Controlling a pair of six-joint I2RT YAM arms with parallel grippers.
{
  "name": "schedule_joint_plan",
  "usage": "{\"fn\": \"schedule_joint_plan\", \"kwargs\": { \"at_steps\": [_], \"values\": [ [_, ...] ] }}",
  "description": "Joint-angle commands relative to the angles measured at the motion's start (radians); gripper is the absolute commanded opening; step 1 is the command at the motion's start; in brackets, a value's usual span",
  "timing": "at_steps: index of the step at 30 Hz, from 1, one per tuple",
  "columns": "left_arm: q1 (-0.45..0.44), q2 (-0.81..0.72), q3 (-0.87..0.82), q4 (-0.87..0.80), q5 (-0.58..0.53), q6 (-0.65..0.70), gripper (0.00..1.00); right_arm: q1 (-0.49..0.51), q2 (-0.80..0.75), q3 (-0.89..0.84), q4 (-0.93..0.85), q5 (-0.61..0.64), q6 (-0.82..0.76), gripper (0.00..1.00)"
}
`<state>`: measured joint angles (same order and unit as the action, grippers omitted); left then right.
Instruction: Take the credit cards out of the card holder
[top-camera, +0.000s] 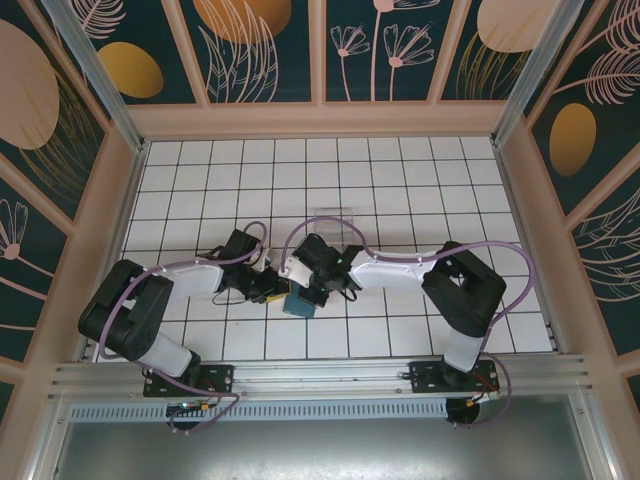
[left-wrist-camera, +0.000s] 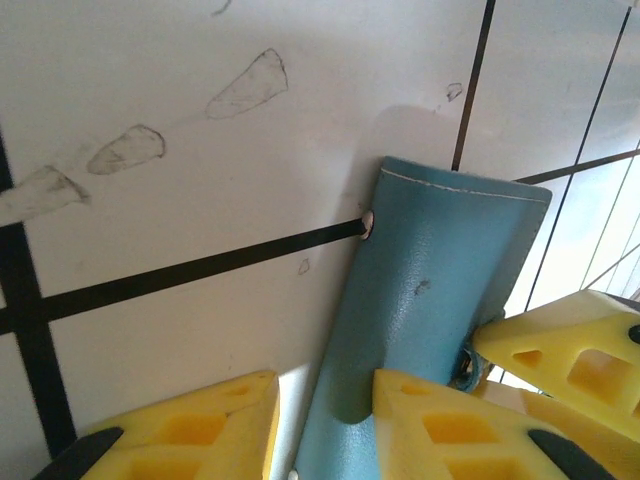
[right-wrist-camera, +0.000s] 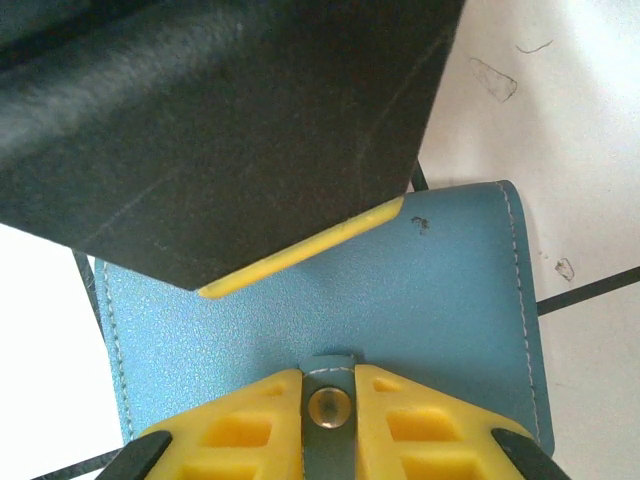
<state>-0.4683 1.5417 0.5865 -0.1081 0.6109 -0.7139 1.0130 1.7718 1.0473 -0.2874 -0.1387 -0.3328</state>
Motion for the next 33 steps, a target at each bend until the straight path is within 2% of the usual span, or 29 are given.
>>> {"fn": "schedule_joint_plan", "kwargs": {
  "at_steps": [1, 23, 33],
  "values": [
    [-0.027, 0.055, -0.002, -0.021, -0.080, 0.032, 0.32, -0.005, -0.055, -0.024, 0.047, 0.002, 0.014, 0.16],
    [-0.032, 0.077, 0.005, -0.054, -0.106, 0.038, 0.30, -0.008, -0.182, -0.156, 0.222, -0.074, 0.031, 0.06],
    [-0.033, 0.080, 0.006, -0.056, -0.106, 0.036, 0.30, -0.022, -0.220, -0.252, 0.402, -0.120, 0.060, 0.00]
  ]
}}
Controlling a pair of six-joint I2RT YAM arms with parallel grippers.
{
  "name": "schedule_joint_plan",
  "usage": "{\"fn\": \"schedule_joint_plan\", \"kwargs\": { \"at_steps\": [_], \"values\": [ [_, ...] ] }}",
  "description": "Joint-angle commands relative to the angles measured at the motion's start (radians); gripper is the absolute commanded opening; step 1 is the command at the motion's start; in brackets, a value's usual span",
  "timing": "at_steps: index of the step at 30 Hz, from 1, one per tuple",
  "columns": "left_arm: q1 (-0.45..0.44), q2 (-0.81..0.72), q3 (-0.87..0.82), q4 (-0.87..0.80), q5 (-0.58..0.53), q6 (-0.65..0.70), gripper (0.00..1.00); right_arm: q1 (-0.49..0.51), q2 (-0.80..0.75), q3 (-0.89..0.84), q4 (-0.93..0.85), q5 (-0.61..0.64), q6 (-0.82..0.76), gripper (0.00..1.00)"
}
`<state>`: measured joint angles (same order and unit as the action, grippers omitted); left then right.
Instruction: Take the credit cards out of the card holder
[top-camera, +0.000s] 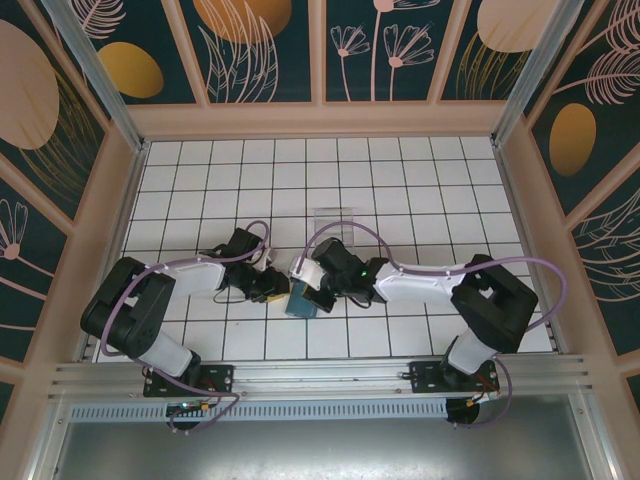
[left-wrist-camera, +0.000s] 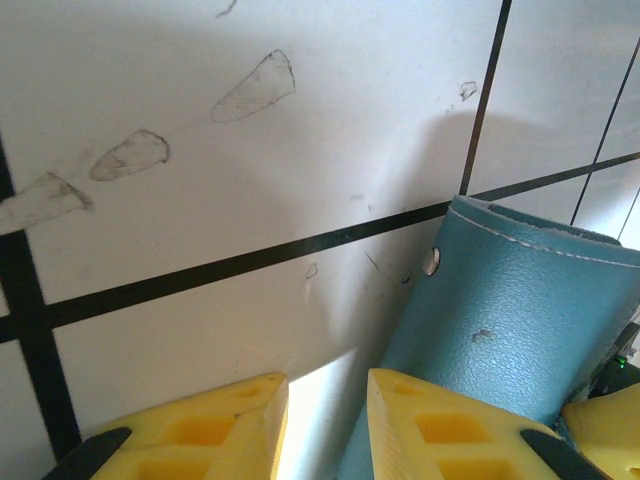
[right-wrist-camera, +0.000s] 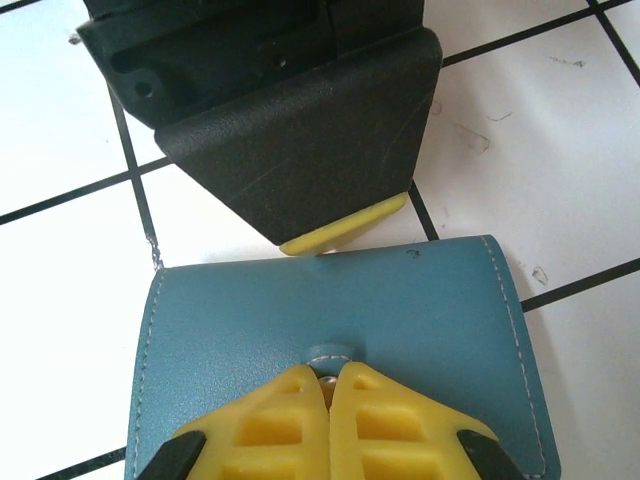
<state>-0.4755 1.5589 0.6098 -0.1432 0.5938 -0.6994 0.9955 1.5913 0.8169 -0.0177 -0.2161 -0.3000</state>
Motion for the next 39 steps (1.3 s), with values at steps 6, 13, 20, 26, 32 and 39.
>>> {"fn": "schedule_joint_plan", "kwargs": {
  "at_steps": [6, 13, 20, 26, 32, 39],
  "values": [
    [-0.026, 0.063, -0.014, -0.024, -0.091, 0.020, 0.30, -0.003, -0.062, -0.098, 0.305, -0.066, 0.068, 0.00],
    [-0.026, 0.066, -0.017, -0.024, -0.096, 0.020, 0.30, 0.001, -0.077, -0.180, 0.473, -0.092, 0.105, 0.00],
    [-0.026, 0.061, -0.022, -0.029, -0.104, 0.018, 0.30, 0.003, -0.090, -0.251, 0.638, -0.104, 0.136, 0.00],
    [-0.025, 0.041, -0.016, -0.050, -0.126, 0.015, 0.31, 0.003, -0.088, -0.272, 0.678, -0.098, 0.148, 0.00],
    [-0.026, -0.027, 0.014, -0.107, -0.196, 0.008, 0.32, 0.003, -0.140, -0.250, 0.524, 0.038, 0.173, 0.24],
    [-0.020, -0.059, 0.045, -0.131, -0.268, 0.006, 0.34, 0.005, -0.195, -0.148, 0.250, 0.206, 0.354, 0.42]
  ]
}}
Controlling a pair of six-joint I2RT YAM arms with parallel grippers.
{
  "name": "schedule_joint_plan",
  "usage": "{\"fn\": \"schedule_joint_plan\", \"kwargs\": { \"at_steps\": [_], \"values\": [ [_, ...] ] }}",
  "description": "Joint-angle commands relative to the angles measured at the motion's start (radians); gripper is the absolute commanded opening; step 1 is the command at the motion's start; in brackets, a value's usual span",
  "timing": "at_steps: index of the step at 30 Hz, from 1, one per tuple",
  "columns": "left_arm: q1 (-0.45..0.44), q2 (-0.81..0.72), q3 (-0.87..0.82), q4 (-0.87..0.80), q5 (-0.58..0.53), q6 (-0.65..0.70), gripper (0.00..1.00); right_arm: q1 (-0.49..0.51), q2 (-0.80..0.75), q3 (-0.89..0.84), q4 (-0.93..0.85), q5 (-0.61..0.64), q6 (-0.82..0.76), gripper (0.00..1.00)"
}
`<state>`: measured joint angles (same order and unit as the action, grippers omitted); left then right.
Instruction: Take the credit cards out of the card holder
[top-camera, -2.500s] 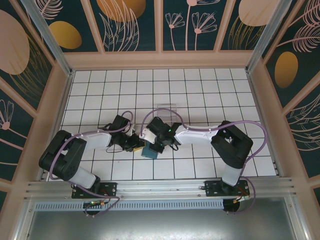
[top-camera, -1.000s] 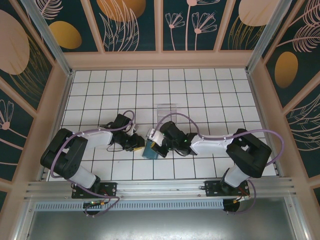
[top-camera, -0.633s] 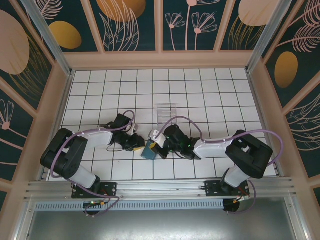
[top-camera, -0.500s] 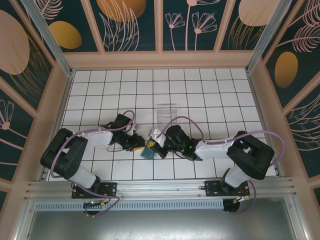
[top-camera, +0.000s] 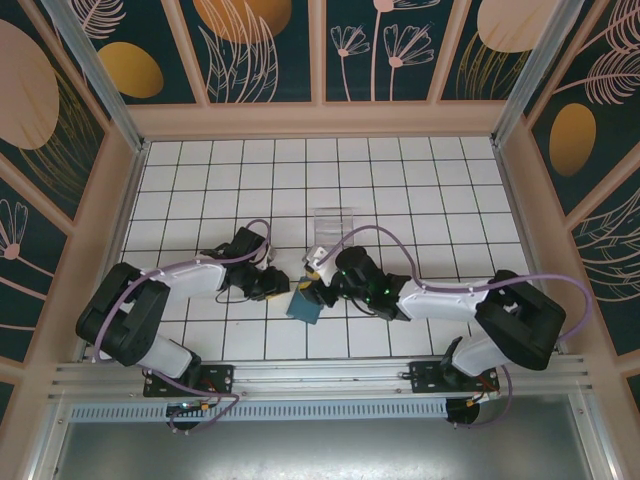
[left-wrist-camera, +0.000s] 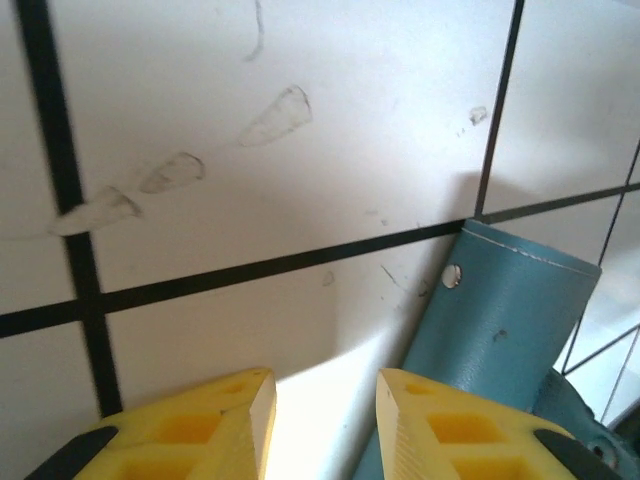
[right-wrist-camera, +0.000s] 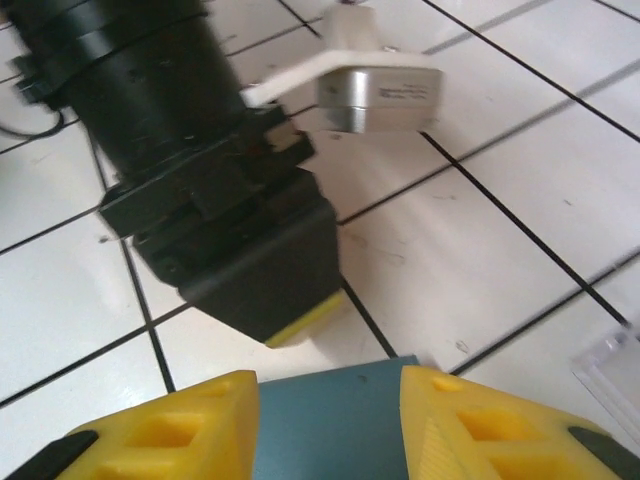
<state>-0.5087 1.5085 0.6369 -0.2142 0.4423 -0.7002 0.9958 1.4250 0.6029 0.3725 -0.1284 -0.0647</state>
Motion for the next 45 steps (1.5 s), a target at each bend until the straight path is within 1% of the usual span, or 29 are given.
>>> {"fn": "schedule_joint_plan", "kwargs": {
  "at_steps": [1, 2, 4, 6, 8, 9, 11, 14, 16, 18, 23, 30, 34, 38, 42, 45],
  "values": [
    [0.015, -0.006, 0.019, -0.060, -0.123, 0.007, 0.34, 0.006, -0.026, 0.087, -0.180, 0.160, 0.172, 0.42],
    [0.020, -0.005, 0.020, -0.058, -0.127, 0.005, 0.35, 0.006, -0.023, 0.114, -0.230, 0.201, 0.238, 0.42],
    [0.032, -0.008, 0.020, -0.052, -0.133, 0.002, 0.35, 0.008, -0.012, 0.165, -0.321, 0.240, 0.360, 0.42],
    [0.048, -0.019, 0.021, -0.051, -0.141, 0.001, 0.35, 0.006, 0.017, 0.238, -0.460, 0.291, 0.532, 0.42],
    [0.071, -0.036, 0.018, -0.051, -0.146, 0.002, 0.36, 0.011, 0.062, 0.321, -0.607, 0.300, 0.656, 0.42],
    [0.086, -0.047, 0.015, -0.050, -0.146, 0.005, 0.36, 0.024, 0.077, 0.342, -0.644, 0.301, 0.695, 0.42],
    [0.123, -0.064, 0.006, -0.040, -0.139, 0.011, 0.37, 0.048, 0.091, 0.359, -0.677, 0.298, 0.757, 0.46],
    [0.172, -0.088, -0.005, -0.038, -0.130, 0.020, 0.37, 0.069, 0.122, 0.380, -0.724, 0.290, 0.875, 0.60],
    [0.185, -0.107, -0.005, -0.047, -0.133, 0.029, 0.38, 0.082, 0.152, 0.404, -0.764, 0.288, 0.927, 0.65],
    [0.187, -0.115, -0.002, -0.055, -0.141, 0.036, 0.39, 0.095, 0.185, 0.432, -0.797, 0.292, 0.967, 0.67],
    [0.189, -0.099, -0.004, -0.050, -0.127, 0.045, 0.39, 0.113, 0.260, 0.463, -0.822, 0.292, 1.015, 0.66],
    [0.189, -0.087, -0.002, -0.046, -0.105, 0.045, 0.40, 0.122, 0.297, 0.461, -0.870, 0.298, 1.054, 0.56],
    [0.189, -0.090, 0.003, -0.055, -0.105, 0.046, 0.40, 0.128, 0.268, 0.432, -0.885, 0.296, 1.079, 0.47],
    [0.190, -0.090, 0.012, -0.065, -0.097, 0.042, 0.40, 0.135, 0.236, 0.401, -0.871, 0.291, 1.096, 0.34],
    [0.188, -0.099, 0.022, -0.075, -0.090, 0.042, 0.40, 0.138, 0.217, 0.396, -0.872, 0.296, 1.098, 0.22],
    [0.187, -0.112, 0.032, -0.088, -0.088, 0.046, 0.40, 0.139, 0.202, 0.401, -0.871, 0.304, 1.096, 0.11]
  ]
}}
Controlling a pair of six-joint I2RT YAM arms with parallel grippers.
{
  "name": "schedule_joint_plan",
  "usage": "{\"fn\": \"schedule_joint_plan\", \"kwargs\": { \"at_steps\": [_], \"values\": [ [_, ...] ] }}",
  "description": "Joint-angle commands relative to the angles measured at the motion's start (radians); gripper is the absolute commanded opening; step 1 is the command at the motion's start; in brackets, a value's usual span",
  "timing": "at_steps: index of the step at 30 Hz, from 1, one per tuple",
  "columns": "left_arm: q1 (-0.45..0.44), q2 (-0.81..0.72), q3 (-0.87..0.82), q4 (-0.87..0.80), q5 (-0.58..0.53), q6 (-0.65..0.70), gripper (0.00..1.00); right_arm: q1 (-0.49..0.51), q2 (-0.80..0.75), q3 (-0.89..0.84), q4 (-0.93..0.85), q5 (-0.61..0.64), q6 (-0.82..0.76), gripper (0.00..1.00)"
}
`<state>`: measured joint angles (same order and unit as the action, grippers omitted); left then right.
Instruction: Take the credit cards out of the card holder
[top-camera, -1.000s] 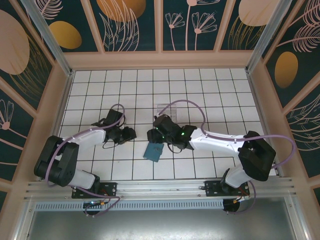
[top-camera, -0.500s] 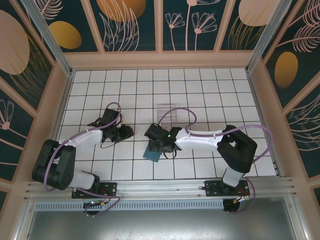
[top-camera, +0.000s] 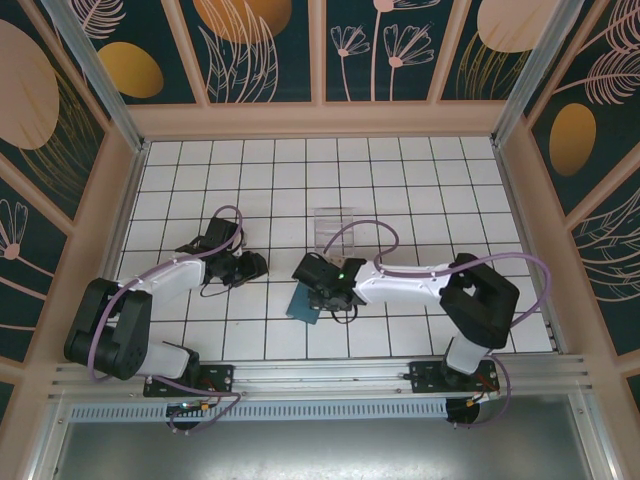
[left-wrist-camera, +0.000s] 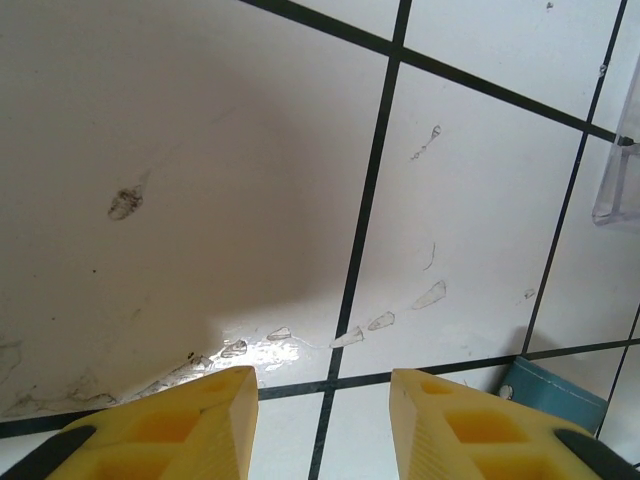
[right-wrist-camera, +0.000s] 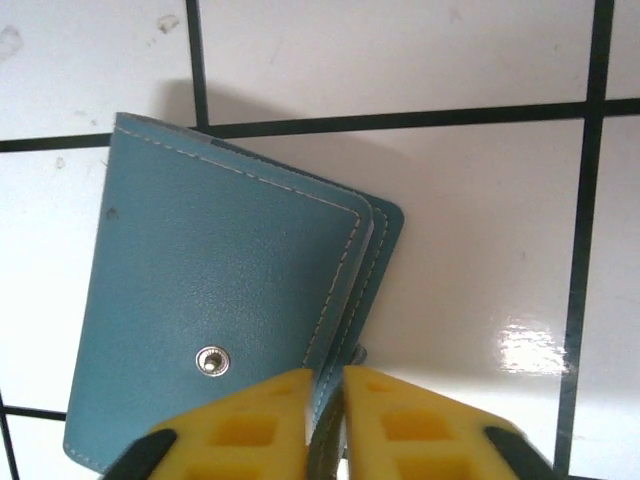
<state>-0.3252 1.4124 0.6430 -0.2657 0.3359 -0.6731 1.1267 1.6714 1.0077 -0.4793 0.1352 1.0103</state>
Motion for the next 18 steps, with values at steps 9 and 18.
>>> {"fn": "schedule_joint_plan", "kwargs": {
  "at_steps": [9, 18],
  "values": [
    [-0.096, -0.028, 0.058, -0.040, 0.090, 0.024, 0.47, 0.009, -0.094, 0.007, 0.048, 0.087, -0.021, 0.00],
    [-0.173, -0.031, 0.041, 0.070, 0.175, -0.059, 0.53, -0.005, -0.144, 0.007, 0.128, 0.112, -0.043, 0.00]
  ]
}}
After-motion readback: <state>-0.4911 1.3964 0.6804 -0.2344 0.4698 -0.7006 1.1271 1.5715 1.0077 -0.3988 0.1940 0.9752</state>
